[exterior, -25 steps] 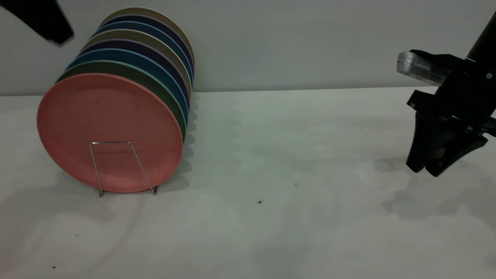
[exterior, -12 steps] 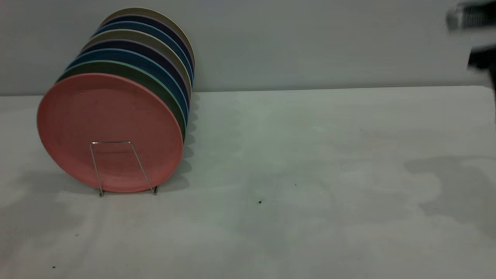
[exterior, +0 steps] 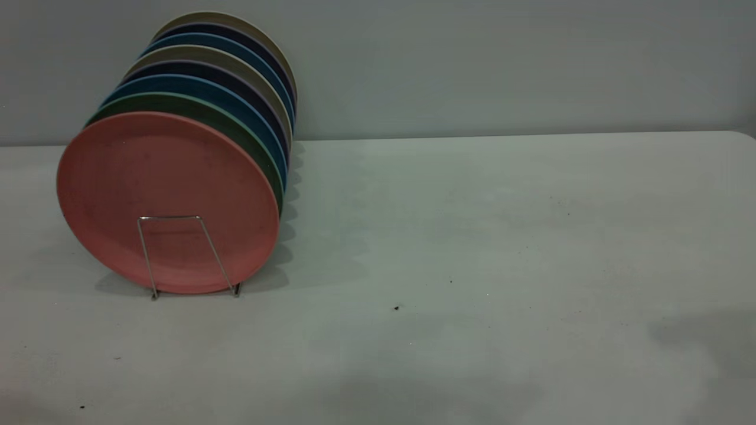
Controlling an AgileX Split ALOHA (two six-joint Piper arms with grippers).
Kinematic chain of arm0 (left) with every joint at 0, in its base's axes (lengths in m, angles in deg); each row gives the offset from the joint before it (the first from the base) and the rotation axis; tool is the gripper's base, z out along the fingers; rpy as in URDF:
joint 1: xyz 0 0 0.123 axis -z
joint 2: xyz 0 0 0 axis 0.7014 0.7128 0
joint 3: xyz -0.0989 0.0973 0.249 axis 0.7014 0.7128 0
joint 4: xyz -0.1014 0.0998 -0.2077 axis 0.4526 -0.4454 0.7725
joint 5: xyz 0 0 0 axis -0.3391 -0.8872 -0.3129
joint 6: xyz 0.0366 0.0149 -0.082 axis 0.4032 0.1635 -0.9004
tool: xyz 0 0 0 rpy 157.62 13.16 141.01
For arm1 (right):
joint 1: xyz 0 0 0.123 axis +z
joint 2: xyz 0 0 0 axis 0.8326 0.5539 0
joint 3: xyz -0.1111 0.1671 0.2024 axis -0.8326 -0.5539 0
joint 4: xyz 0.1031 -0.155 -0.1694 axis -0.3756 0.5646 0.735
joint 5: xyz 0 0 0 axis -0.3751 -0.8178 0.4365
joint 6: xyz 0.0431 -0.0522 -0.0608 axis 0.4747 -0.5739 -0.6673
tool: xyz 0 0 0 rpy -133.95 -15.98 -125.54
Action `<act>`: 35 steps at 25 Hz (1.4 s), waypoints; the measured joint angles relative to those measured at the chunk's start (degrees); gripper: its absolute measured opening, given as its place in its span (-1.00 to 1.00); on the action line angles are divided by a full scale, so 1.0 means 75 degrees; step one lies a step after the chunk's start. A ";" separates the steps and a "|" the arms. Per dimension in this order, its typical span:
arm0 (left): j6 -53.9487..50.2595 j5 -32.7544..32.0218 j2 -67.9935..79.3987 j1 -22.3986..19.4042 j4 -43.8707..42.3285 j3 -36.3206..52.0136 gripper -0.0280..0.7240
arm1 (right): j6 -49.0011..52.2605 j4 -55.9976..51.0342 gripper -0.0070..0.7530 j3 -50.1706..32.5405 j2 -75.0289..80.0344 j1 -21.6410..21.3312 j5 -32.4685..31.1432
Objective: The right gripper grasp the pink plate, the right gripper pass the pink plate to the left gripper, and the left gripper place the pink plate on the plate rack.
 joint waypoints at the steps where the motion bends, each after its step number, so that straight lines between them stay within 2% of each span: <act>1: -0.0037 0.0000 -0.0352 0.0000 0.0000 0.0239 0.03 | -0.0086 -0.0147 -0.20 -0.0246 -0.0384 0.0000 -0.0008; 7: -0.0372 -0.0068 -0.2490 0.0000 0.0000 0.1484 0.03 | -0.0505 -0.0529 -0.20 -0.1661 -0.2511 0.0000 -0.0043; 16: -0.0383 -0.0768 -0.5398 0.0000 -0.0030 0.2313 0.03 | -0.1108 -0.0812 -0.21 -0.3696 -0.6000 0.0000 -0.0129; 21: -0.0377 -0.0866 -0.6740 0.0000 -0.0045 0.2857 0.03 | -0.1202 -0.0795 -0.21 -0.4794 -0.7704 0.0000 0.0263; 26: -0.0307 -0.0733 -0.7394 0.0000 -0.0070 0.3064 0.03 | -0.0928 -0.0459 -0.21 -0.5000 -0.8604 0.0000 0.0590; 35: -0.0140 -0.0701 -0.7441 0.0000 -0.0057 0.3079 0.03 | -0.0691 -0.0302 -0.21 -0.5000 -0.8639 0.0000 0.0633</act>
